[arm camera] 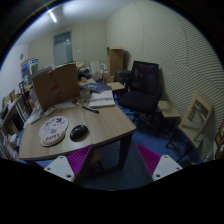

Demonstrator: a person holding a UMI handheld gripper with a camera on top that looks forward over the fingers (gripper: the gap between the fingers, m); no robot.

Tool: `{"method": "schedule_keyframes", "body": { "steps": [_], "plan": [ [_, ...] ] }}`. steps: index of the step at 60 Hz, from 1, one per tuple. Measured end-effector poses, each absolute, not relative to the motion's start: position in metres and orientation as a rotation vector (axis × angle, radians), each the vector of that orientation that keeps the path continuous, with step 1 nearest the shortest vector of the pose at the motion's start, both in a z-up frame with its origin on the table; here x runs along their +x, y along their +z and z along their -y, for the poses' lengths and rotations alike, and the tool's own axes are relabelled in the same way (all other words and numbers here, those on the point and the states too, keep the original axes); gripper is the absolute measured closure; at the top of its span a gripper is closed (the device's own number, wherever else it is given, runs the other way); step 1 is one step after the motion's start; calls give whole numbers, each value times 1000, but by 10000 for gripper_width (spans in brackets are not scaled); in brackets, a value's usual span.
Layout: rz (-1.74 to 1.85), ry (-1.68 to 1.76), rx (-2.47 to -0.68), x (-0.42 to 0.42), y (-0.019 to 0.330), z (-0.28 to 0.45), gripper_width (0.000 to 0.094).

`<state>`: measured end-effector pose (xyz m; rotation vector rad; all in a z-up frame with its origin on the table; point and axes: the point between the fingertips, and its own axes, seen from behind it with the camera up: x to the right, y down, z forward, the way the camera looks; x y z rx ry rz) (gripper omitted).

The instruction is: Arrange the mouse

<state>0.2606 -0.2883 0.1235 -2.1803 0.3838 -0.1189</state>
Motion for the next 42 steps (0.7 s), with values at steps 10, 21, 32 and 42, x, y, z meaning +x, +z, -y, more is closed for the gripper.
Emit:
{"method": "schedule_keyframes", "body": {
  "steps": [10, 21, 32, 42],
  "plan": [
    [-332, -40, -2134, 232, 122, 272, 103],
    [-210, 100, -2105, 177, 80, 218, 104],
    [-106, 155, -2125, 129, 32, 156, 106],
    [-112, 200, -2135, 105, 9, 110, 106]
  ]
}}
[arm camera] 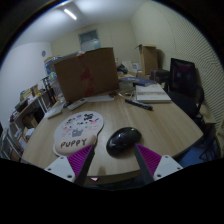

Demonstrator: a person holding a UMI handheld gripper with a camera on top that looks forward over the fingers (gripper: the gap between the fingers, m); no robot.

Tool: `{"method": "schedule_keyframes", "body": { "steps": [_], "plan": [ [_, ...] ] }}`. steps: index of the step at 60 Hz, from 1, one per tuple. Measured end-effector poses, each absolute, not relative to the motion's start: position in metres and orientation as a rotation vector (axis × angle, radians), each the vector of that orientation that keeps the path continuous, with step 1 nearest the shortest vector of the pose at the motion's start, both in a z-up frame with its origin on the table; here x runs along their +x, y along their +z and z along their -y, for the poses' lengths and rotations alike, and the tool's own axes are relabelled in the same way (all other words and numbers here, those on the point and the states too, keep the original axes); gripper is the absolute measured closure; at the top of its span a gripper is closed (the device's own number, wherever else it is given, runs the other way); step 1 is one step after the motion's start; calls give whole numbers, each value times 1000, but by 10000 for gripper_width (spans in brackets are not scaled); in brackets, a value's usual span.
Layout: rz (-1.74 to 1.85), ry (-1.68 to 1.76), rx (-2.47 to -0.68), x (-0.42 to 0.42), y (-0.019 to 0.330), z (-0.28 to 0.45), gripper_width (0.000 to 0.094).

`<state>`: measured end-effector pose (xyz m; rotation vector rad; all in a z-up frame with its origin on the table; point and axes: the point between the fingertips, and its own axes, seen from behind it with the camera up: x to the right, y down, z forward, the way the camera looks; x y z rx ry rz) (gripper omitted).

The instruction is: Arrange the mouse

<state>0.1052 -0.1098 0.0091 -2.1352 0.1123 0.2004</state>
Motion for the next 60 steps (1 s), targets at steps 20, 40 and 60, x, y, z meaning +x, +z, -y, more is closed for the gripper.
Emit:
{"method": "schedule_keyframes", "body": {
  "steps": [20, 40, 60],
  "plan": [
    [-128, 2, -2100, 123, -12, 49, 114],
    [-50, 5, -2052, 117, -14, 20, 432],
    [16, 65, -2009, 96, 101, 11, 542]
  ]
}}
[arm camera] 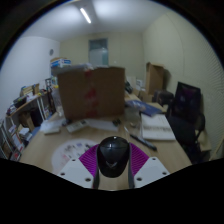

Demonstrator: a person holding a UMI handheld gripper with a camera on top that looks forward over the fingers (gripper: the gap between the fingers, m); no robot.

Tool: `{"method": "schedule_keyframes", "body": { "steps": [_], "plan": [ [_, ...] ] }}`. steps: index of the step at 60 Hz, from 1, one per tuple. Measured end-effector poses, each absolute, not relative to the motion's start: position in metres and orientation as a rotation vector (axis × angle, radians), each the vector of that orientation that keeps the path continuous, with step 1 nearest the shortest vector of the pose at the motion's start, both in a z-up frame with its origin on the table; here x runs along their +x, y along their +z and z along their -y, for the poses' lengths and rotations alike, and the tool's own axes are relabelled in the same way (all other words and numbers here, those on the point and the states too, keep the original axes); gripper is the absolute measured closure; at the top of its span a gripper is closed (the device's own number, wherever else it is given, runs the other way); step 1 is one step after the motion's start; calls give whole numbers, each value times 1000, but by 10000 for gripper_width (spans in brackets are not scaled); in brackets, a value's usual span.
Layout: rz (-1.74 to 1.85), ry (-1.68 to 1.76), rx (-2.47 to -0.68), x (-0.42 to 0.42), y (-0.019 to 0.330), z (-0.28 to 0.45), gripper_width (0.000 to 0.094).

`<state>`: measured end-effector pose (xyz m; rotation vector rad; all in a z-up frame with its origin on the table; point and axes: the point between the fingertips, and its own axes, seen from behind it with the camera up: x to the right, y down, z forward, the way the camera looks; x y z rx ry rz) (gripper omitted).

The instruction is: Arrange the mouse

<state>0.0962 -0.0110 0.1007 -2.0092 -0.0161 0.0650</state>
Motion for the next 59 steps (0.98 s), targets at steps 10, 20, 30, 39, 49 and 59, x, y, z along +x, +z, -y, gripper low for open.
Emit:
{"method": "schedule_keyframes", "body": {
  "steps": [10, 20, 30, 39, 49, 59],
  "plan": [
    [99, 154, -1916, 18, 157, -26, 539],
    [210, 193, -2079, -44, 59, -34, 541],
    [246, 128, -2172, -52, -9, -30, 482],
    [189, 133, -2245, -46, -11, -24, 291],
    [105, 220, -2270, -48, 33, 16, 99],
    [39, 217, -2265, -40, 92, 85, 104]
  ]
}}
